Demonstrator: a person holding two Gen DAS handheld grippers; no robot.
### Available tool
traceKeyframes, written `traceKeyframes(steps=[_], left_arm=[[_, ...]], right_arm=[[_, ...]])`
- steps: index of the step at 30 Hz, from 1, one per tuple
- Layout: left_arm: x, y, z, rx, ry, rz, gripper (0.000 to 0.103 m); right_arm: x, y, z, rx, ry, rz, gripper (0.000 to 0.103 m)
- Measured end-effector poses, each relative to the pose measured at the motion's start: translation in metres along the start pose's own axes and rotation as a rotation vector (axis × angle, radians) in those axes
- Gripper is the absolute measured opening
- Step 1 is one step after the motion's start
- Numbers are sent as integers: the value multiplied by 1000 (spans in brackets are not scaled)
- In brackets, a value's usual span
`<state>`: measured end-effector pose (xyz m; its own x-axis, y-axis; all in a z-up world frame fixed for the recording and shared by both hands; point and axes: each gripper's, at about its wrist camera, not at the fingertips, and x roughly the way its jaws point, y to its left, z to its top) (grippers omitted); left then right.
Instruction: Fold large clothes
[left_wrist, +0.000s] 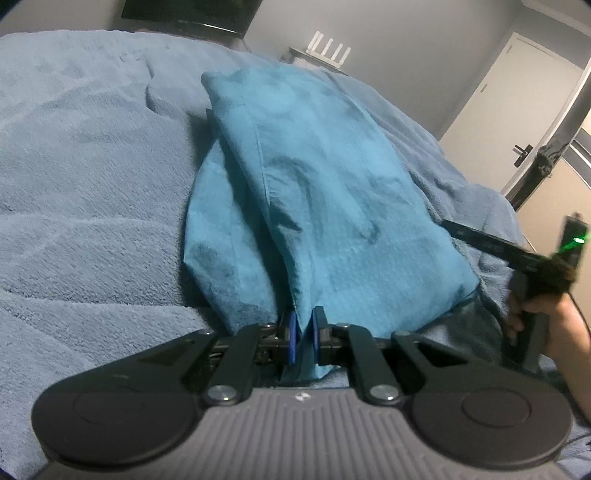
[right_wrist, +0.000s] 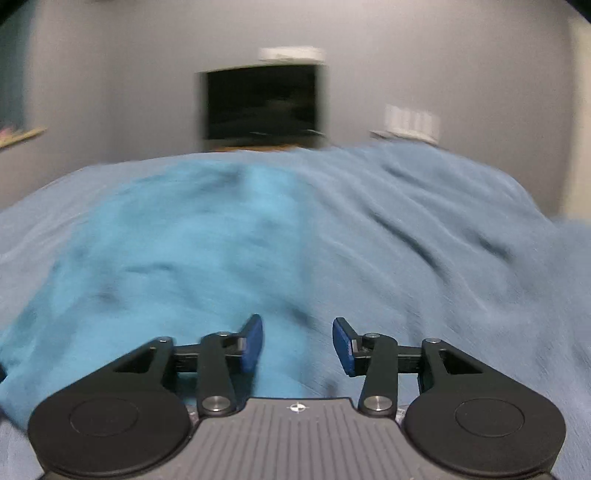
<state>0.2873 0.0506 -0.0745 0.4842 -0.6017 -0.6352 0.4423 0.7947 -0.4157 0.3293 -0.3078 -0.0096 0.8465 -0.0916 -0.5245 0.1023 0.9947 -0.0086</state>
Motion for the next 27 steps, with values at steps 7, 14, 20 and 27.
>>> traceKeyframes(steps=[7, 14, 20, 27], left_arm=[[-2, 2, -3, 3, -17, 4, 5], [4, 5, -3, 0, 5, 13, 5], [1, 5, -3, -8, -5, 33, 9], [-29, -18, -18, 60, -100, 170, 79]], right_arm=[[-68, 13, -14, -29, -77, 145, 48], [-68, 10, -39, -44, 53, 97, 56], [-73, -8, -39, 77, 72, 15, 54], [-112, -7, -56, 102, 53, 21, 55]])
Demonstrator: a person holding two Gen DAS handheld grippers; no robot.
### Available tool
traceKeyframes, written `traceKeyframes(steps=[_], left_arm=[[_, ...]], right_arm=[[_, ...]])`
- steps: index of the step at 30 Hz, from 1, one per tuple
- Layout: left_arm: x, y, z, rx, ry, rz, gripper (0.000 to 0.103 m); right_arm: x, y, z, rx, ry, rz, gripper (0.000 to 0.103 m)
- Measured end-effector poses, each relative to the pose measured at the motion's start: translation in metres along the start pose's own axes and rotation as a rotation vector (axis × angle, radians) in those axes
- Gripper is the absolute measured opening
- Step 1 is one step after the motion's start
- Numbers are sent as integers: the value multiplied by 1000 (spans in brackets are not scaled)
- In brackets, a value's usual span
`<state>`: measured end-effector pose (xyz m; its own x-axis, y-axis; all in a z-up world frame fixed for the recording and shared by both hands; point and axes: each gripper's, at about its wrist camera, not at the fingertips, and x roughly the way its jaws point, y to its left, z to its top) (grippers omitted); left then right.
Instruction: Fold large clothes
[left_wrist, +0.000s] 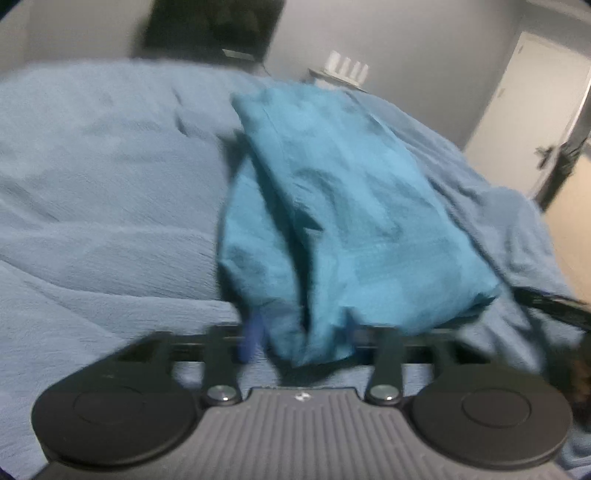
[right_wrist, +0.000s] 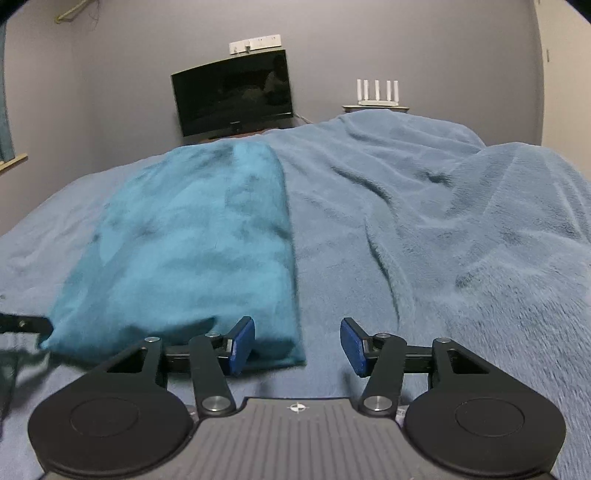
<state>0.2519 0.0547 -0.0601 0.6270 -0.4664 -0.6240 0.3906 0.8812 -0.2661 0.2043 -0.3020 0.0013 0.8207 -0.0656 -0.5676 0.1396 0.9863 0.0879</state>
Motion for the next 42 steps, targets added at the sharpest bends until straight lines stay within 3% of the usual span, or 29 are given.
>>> traceKeyframes(steps=[2, 4, 6, 7, 10, 11, 12, 16, 22, 28, 42], left_arm=[[-18, -13, -5, 56, -65, 70, 84], [-35, -23, -10, 80, -114, 91, 85], [-54, -29, -18, 42, -162, 94, 98], [-62, -31, -23, 9, -182, 88, 99], [-81, -39, -39, -112, -197, 70, 100], [-84, -44, -45, -118, -196, 83, 102], [-85, -51, -49, -92, -197, 109, 102], [-67, -83, -60, 88, -128, 232, 102], [-28, -95, -77, 195, -30, 241, 102], [-24, -102, -82, 254, -54, 222, 102], [-25, -98, -78, 232, -70, 214, 102]], right_arm=[[-16, 3, -5, -10, -7, 19, 56], [-30, 6, -9, -16, -4, 35, 57], [-43, 8, -16, -12, 9, 56, 59], [-50, 9, -20, -12, 17, 67, 60], [-67, 16, -32, -31, 31, 98, 75], [-71, 19, -35, -47, 29, 104, 84], [-74, 23, -37, -69, 25, 103, 92], [-73, 38, -44, -133, 17, 93, 102], [-49, 50, -58, -186, 29, 60, 103], [-40, 50, -60, -190, 23, 75, 103], [-35, 43, -58, -179, 27, 79, 103]])
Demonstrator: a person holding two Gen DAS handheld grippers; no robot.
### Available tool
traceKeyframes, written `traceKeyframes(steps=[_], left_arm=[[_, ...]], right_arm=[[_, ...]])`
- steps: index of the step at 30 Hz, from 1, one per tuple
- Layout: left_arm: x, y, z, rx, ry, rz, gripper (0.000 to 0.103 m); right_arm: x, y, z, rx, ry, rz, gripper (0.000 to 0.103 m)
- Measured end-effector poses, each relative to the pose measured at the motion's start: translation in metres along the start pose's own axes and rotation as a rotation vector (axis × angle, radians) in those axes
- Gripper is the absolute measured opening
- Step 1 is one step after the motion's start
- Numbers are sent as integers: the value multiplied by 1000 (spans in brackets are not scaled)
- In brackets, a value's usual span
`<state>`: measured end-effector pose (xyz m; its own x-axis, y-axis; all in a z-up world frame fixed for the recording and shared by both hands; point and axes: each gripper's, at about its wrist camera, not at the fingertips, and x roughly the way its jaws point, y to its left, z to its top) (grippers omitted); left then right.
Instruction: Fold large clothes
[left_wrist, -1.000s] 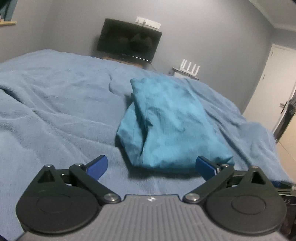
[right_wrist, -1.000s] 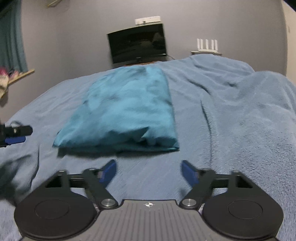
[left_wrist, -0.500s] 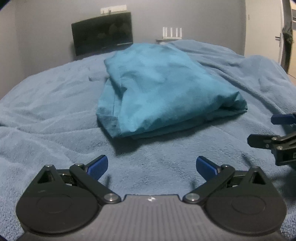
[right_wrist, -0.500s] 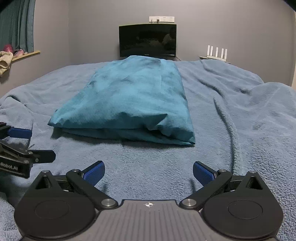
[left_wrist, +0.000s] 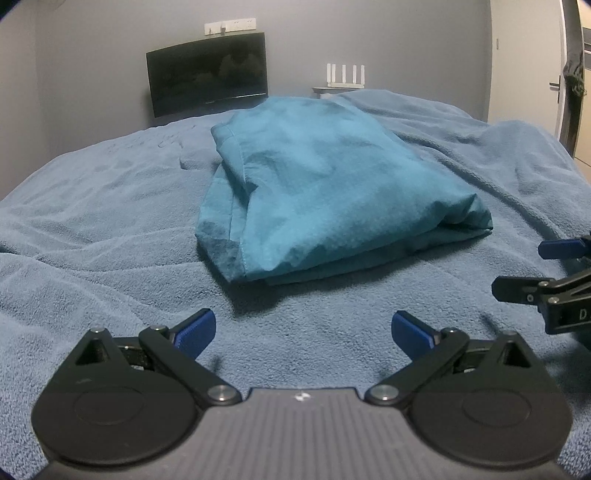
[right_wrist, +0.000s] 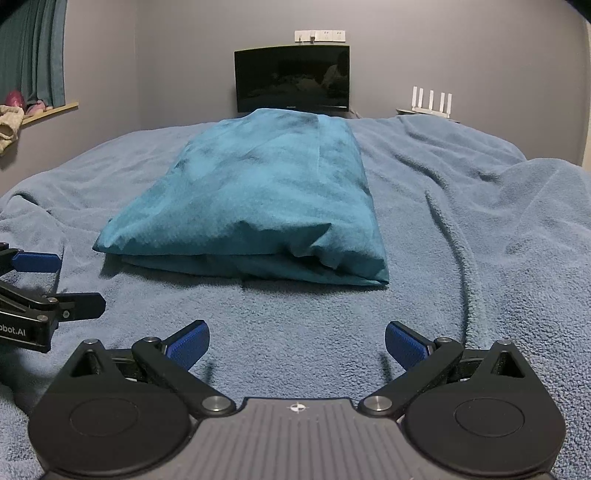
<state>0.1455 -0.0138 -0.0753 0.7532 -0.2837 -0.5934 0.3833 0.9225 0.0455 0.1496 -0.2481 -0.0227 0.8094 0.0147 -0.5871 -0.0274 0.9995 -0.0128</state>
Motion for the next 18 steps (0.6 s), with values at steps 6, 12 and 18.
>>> traceKeyframes(steps=[6, 12, 18], left_arm=[[0, 0, 0, 1, 0, 0, 102], [0, -1, 0, 0, 0, 1, 102], [0, -1, 0, 0, 0, 2, 102]], right_arm=[[0, 0, 0, -1, 0, 0, 103], [1, -1, 0, -1, 4, -1, 103], [1, 1, -1, -2, 7, -2, 103]])
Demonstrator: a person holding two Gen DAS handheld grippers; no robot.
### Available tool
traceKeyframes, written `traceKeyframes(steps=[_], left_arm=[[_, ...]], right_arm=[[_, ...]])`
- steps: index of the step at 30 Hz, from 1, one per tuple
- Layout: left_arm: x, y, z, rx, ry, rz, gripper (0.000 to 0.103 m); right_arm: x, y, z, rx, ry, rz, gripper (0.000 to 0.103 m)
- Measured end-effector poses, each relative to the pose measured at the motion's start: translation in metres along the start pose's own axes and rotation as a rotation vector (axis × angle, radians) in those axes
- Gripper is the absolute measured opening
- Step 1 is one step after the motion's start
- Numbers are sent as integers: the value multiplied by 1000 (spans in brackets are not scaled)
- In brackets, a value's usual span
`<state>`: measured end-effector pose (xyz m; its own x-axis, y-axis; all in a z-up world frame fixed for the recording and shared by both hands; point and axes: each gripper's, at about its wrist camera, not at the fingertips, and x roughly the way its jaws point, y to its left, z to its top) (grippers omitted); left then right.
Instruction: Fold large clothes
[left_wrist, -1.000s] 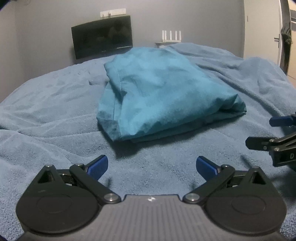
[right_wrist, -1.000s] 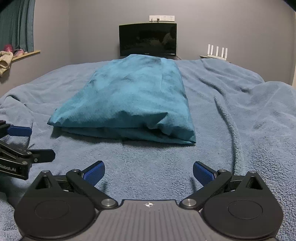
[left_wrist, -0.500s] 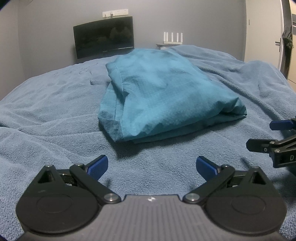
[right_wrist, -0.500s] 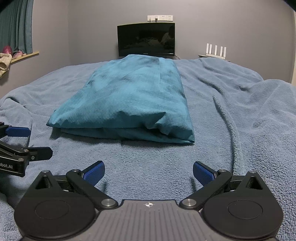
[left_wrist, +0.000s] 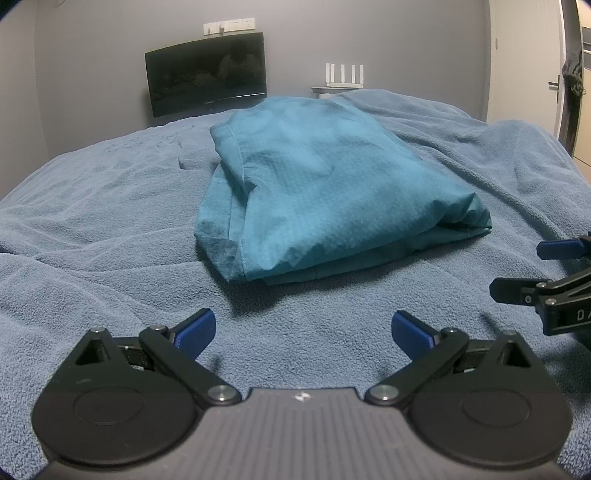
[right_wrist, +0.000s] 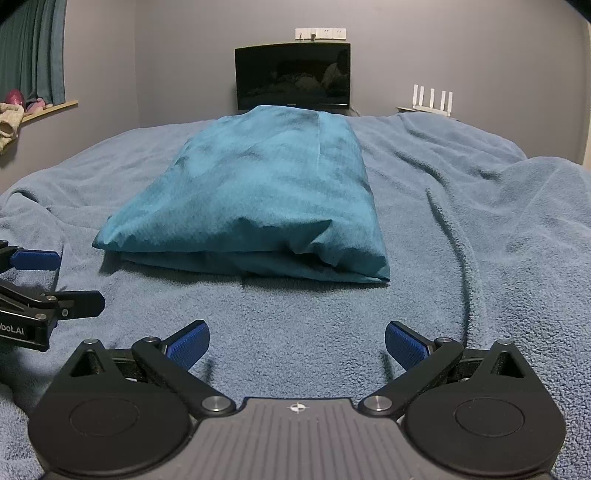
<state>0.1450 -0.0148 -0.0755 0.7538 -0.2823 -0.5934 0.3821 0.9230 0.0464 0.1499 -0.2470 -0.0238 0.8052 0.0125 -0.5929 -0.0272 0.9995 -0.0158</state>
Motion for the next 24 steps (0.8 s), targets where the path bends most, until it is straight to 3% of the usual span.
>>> traceKeyframes(steps=[24], left_arm=[[1, -2, 0, 0, -1, 1, 102]], right_arm=[[1, 0, -2, -3, 10, -4, 103]])
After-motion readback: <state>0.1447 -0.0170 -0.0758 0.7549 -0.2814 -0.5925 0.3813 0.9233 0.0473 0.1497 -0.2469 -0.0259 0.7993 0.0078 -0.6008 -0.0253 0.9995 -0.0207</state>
